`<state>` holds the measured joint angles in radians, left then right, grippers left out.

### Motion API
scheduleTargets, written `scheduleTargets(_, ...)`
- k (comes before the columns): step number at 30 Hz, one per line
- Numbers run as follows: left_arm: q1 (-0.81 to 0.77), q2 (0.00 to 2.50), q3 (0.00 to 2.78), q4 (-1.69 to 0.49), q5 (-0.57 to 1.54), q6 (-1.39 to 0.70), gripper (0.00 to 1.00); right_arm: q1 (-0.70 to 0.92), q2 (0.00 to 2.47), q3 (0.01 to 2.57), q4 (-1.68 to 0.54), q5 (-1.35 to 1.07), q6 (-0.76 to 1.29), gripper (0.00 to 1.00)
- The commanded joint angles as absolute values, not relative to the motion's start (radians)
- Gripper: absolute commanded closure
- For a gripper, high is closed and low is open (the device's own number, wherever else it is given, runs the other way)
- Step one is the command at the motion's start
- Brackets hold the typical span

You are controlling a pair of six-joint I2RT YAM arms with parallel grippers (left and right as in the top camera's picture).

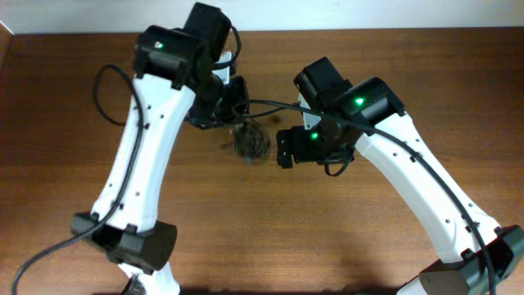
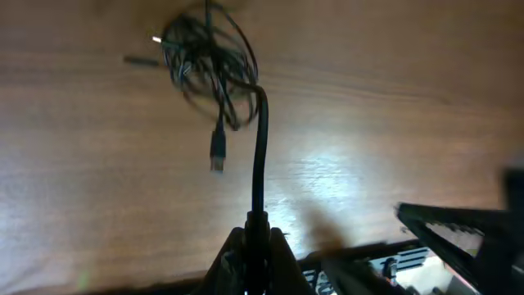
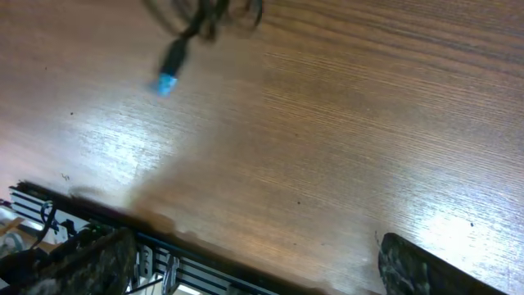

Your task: Untangle cables

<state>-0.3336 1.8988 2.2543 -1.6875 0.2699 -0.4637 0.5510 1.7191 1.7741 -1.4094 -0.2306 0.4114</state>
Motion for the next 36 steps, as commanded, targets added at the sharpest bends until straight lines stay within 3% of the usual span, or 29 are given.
scheduleTargets(1,-0.310,1.776,2.330,-1.688,0.278,-0.456,1.00,0.550,1.724,1.765,-1.408,-0.236,0.405,0.06)
scheduleTargets(8,-0.237,1.586,2.348,-1.635,0.508,-0.461,1.00,0.550,1.724,1.765,-1.361,-0.250,0.405,0.06)
scheduleTargets(14,-0.237,1.549,2.348,-1.582,0.495,-0.510,1.00,0.550,1.724,1.765,-1.286,-0.377,0.405,0.05)
scheduleTargets(19,-0.202,1.549,2.348,-1.549,0.477,-0.677,1.00,0.550,1.724,1.765,-1.260,-0.591,0.400,0.05)
scheduleTargets(29,-0.202,1.540,2.348,-1.454,0.623,-0.882,1.00,0.550,1.726,1.765,-1.013,-0.591,0.480,0.05)
scheduleTargets(34,-0.202,1.540,2.348,-1.418,0.626,-0.936,1.00,0.550,1.765,1.764,-1.036,-0.591,0.419,0.05)
scheduleTargets(36,-0.202,1.537,2.348,-1.393,0.625,-0.975,1.00,0.550,1.795,1.755,-1.039,-0.591,0.420,0.13)
